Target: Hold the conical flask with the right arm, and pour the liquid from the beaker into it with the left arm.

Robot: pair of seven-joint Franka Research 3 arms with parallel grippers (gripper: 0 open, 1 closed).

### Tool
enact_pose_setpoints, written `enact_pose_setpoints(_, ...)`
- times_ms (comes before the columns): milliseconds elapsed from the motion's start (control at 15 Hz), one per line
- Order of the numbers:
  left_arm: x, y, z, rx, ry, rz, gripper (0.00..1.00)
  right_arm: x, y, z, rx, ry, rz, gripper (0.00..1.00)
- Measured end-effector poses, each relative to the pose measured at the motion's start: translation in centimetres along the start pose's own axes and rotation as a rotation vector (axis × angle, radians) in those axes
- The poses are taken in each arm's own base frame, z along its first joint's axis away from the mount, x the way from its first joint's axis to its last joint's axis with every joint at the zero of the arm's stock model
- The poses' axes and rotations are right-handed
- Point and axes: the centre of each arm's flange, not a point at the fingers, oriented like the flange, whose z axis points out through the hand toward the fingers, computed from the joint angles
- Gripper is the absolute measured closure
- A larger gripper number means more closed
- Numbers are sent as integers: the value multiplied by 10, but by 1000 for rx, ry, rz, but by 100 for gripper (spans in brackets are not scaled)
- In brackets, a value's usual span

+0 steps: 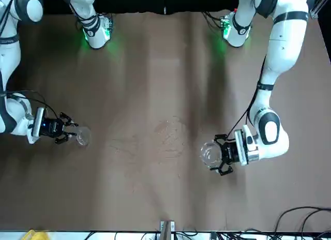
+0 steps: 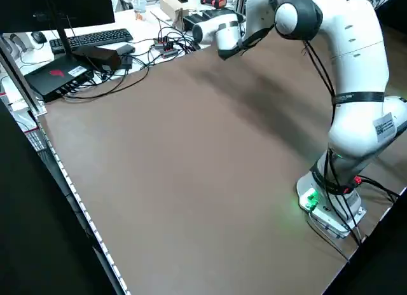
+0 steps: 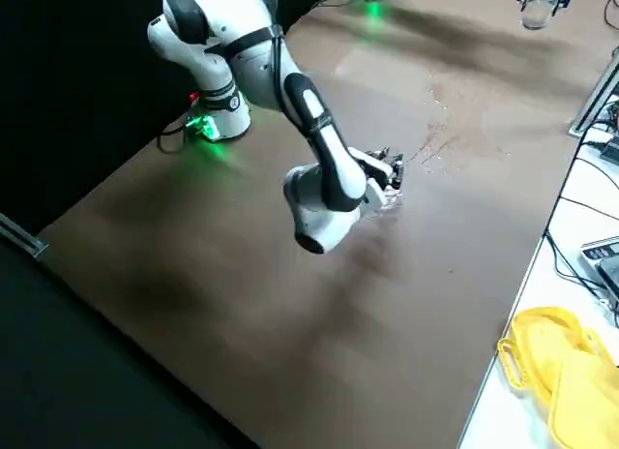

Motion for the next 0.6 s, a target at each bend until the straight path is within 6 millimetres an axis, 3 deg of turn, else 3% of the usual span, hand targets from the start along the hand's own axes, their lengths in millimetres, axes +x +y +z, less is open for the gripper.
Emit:
enact_pose_setpoints(333,31,14,37,-53,-112,-30,3,9,24,65,-37,13,-5,61)
enact_pose_setpoints(600,39,26,70,-61,-155,-28,3,11,34,146,-92,38,16,61)
